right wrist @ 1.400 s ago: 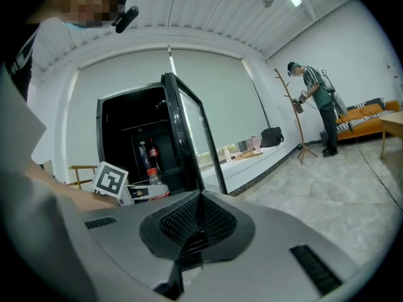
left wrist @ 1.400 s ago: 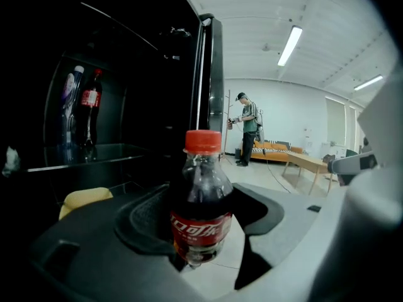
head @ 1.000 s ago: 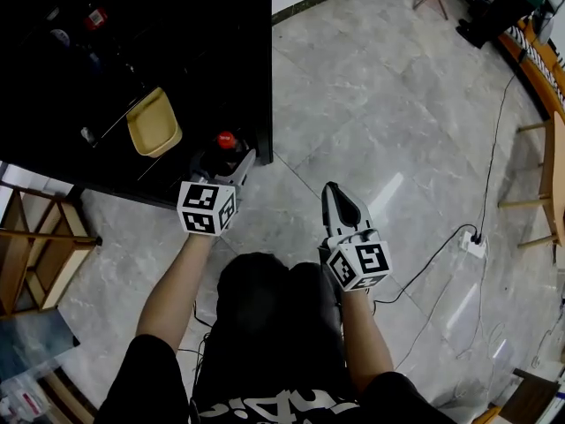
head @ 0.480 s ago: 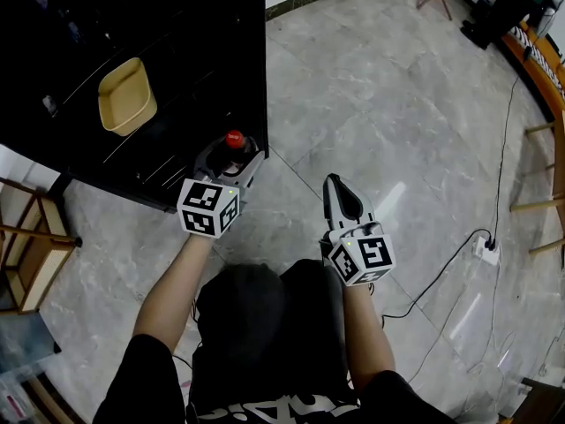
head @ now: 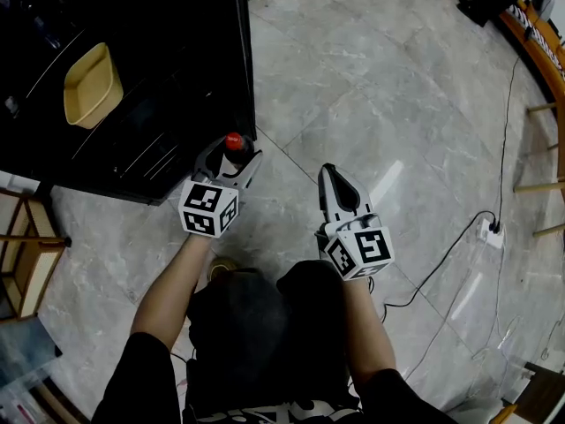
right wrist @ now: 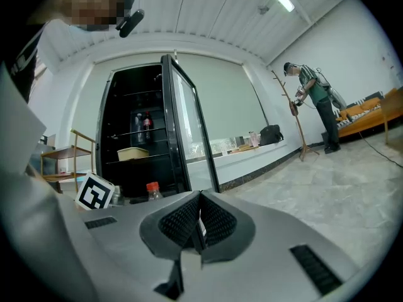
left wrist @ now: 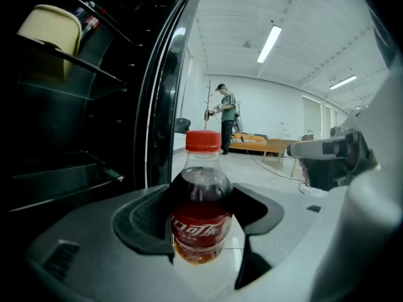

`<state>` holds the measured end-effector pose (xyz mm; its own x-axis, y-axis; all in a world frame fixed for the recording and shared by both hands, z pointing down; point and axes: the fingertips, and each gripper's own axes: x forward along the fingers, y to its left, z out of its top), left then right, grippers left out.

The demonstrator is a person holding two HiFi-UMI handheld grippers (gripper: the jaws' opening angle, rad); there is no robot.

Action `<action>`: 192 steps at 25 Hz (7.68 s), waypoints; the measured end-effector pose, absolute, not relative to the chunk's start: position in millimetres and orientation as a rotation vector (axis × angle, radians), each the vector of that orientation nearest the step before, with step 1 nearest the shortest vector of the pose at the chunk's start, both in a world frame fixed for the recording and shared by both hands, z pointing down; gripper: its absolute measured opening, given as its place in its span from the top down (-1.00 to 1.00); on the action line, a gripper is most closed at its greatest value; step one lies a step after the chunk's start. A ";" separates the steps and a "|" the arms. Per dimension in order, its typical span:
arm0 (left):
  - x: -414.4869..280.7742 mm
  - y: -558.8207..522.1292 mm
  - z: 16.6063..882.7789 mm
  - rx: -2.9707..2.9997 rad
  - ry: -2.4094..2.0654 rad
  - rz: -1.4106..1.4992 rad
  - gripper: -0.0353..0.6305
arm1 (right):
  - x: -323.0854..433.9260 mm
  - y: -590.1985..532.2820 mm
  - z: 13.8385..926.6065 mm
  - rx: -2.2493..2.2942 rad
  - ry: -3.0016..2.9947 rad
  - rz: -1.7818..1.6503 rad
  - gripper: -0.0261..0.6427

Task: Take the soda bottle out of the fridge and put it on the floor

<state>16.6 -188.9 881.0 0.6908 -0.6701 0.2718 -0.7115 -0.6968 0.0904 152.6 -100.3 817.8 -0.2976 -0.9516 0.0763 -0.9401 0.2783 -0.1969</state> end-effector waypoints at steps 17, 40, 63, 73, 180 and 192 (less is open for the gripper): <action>83.2 -177.4 1025.4 2.753 -0.943 0.395 -0.03 | 172.4 -85.9 838.4 -1.861 2.398 -0.339 0.85; 104.6 -167.3 1101.8 2.779 -0.932 0.475 -0.03 | 177.2 -86.6 843.6 -1.842 2.430 -0.380 0.85; 102.3 -158.7 1097.7 2.741 -0.917 0.481 -0.34 | 171.4 -88.7 846.5 -1.837 2.429 -0.421 0.85; 79.5 -143.5 1073.3 2.712 -0.894 0.476 -0.34 | 169.3 -96.5 861.3 -1.874 2.429 -0.456 0.85; -34.6 -78.3 232.1 2.737 -1.115 0.193 0.88 | 184.3 3.5 233.8 -2.142 2.316 -0.418 0.85; -37.7 -77.8 233.8 2.719 -1.131 0.185 0.88 | 186.9 8.8 241.9 -2.157 2.306 -0.450 0.85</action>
